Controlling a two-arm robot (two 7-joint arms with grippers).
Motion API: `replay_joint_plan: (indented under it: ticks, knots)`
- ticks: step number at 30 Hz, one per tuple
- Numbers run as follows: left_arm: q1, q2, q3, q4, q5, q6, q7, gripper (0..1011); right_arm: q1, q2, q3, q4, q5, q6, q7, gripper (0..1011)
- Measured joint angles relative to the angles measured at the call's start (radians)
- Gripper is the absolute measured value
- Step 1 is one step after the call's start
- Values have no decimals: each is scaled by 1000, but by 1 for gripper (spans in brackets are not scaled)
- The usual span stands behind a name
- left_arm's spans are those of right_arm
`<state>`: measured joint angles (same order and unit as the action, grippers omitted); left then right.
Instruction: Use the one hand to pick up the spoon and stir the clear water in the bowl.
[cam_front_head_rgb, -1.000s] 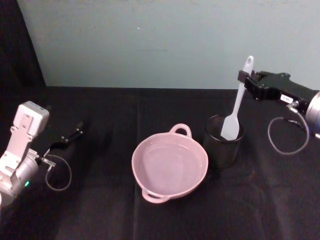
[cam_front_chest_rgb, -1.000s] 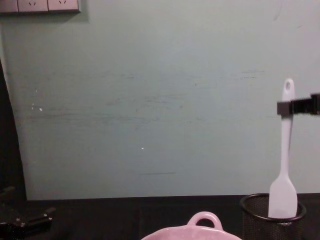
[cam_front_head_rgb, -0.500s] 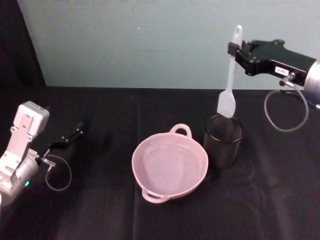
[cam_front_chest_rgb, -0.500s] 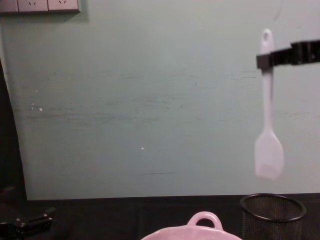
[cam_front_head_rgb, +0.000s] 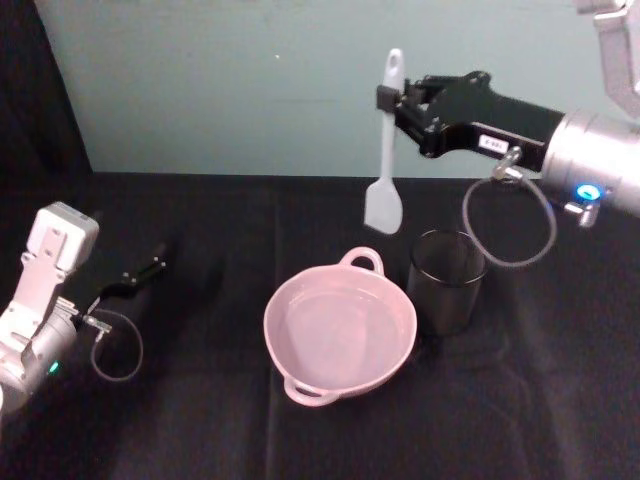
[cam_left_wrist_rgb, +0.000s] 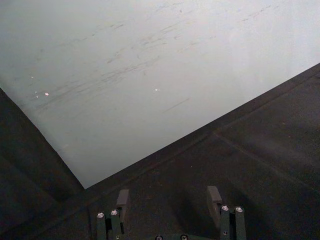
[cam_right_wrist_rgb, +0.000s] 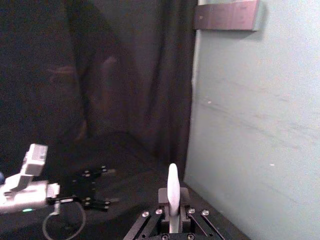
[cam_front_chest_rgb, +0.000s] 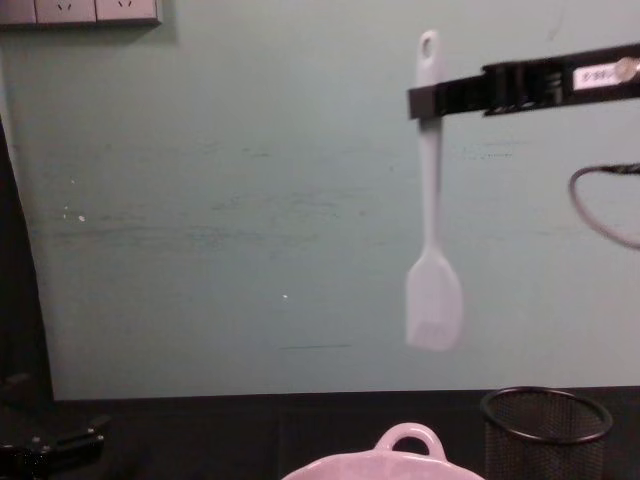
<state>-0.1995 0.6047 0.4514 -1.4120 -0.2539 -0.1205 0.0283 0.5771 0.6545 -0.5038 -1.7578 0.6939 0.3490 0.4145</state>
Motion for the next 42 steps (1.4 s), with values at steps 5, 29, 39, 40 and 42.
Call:
replay_joint_plan:
  ticks: [5, 29, 39, 40, 42]
  knots:
    - [0, 0, 0, 0, 0, 0, 0, 1005, -4, -27, -33, 33, -14, -39, 38, 119]
    - [0, 0, 0, 0, 0, 0, 0, 1005, -102, -102, -76, 194, -109, -294, 165, 119]
    - [0, 0, 0, 0, 0, 0, 0, 1005, -113, -140, -87, 252, -189, -355, 167, 119]
    - [0, 0, 0, 0, 0, 0, 0, 1005, -114, -142, -88, 255, -193, -357, 167, 119]
    - [0, 0, 0, 0, 0, 0, 0, 1005, -115, -144, -88, 258, -196, -360, 167, 119]
